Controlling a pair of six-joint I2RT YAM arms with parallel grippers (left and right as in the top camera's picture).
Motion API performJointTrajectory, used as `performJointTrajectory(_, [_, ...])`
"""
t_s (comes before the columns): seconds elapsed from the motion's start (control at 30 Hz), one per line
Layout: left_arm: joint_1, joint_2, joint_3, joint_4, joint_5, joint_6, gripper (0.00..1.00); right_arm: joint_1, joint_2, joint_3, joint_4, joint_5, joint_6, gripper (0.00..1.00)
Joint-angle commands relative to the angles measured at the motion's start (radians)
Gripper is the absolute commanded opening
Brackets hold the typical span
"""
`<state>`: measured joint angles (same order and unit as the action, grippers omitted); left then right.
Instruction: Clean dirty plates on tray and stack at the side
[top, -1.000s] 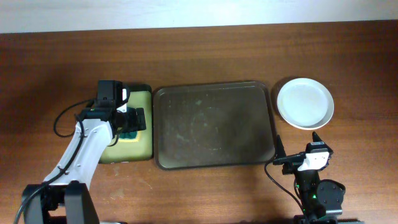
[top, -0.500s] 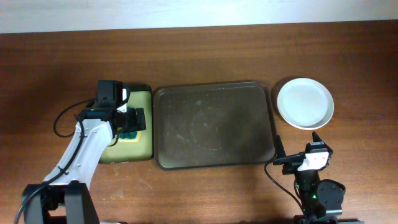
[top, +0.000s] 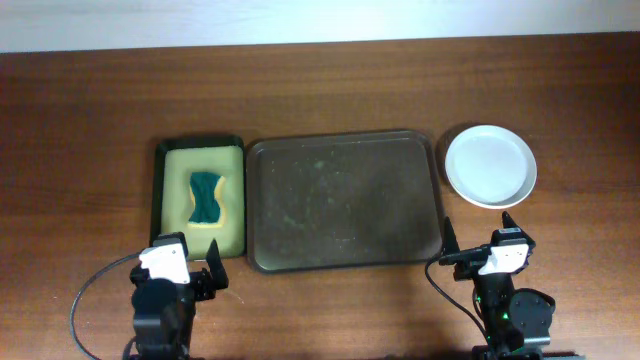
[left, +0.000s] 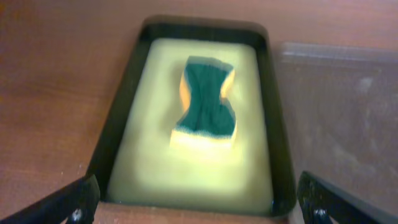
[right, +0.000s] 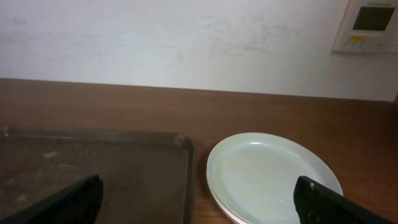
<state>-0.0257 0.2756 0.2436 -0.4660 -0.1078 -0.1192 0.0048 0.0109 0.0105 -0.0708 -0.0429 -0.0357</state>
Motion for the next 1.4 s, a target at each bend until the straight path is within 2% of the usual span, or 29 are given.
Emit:
performJointTrajectory(0.0, [0.003, -0.205, -0.152, 0.319, -0.009, 0.008, 0.99, -0.006, -0.007, -0.005, -0.004, -0.005, -0.006, 0.98])
performJointTrajectory(0.07, [0.003, -0.273, -0.230, 0.517, 0.003, 0.009, 0.99, -0.006, -0.007, -0.005, -0.004, -0.005, -0.006, 0.98])
performJointTrajectory(0.1, [0.003, -0.271, -0.235, 0.523, 0.013, 0.009, 1.00, -0.006, -0.007, -0.005, -0.004, -0.005, -0.006, 0.98])
performJointTrajectory(0.2, [0.012, -0.271, -0.235, 0.388, 0.032, 0.039, 0.99, -0.006, -0.007, -0.005, -0.004, -0.005, -0.006, 0.98])
performJointTrajectory(0.27, [0.019, -0.271, -0.235, 0.382, 0.077, 0.093, 0.99, -0.006, -0.007, -0.005, -0.004, -0.005, -0.006, 0.98])
performJointTrajectory(1.37, [0.019, -0.270, -0.234, 0.382, 0.086, 0.093, 0.99, -0.002, -0.007, -0.005, -0.004, -0.005, -0.006, 0.98])
